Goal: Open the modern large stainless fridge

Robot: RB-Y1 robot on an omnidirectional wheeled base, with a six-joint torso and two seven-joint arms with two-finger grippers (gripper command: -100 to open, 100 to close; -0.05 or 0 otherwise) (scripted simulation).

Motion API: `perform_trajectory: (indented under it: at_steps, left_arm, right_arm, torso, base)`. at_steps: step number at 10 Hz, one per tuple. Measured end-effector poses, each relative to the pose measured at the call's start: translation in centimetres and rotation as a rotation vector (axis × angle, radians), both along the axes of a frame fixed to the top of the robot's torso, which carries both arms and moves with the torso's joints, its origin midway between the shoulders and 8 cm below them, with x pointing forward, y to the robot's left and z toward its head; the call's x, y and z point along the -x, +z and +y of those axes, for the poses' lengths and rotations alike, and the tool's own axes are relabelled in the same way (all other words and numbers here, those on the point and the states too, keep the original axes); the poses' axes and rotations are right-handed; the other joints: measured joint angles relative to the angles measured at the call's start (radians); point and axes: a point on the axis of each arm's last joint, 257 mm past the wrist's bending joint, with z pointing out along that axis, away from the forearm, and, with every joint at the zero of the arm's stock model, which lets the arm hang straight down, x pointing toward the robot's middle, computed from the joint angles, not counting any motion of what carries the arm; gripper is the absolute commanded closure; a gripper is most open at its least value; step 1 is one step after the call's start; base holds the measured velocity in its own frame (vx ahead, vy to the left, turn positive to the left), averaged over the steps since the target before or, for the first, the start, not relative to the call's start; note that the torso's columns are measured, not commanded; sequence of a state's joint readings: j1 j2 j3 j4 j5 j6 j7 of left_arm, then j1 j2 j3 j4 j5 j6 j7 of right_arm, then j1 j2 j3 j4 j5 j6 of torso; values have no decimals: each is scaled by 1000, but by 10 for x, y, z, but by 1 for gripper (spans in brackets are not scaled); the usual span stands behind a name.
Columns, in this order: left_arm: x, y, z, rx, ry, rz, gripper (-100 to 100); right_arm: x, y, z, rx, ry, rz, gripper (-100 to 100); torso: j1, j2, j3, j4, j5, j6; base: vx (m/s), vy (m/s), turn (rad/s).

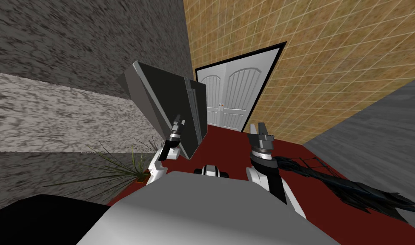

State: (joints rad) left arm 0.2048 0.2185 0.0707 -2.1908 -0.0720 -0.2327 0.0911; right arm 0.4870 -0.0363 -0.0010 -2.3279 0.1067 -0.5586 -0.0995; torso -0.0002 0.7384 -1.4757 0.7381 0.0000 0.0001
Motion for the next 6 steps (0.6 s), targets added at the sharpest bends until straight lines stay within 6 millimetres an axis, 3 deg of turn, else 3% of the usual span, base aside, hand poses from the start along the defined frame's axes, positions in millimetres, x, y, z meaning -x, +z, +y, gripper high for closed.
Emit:
perform_trajectory:
  at_steps: [3,6]
  left_arm:
    - [-21,7,11,-15,14,18,-100]
    - [-47,19,34,-27,48,46,-100]
  right_arm:
    - [0,0,0,0,0,0,0]
    - [0,0,0,0,0,0,0]
  torso:
    - [0,0,0,0,0,0]
    - [-1,-1,0,0,0,0]
  base:
    - [31,-51,-58]
    - [37,-67,-42]
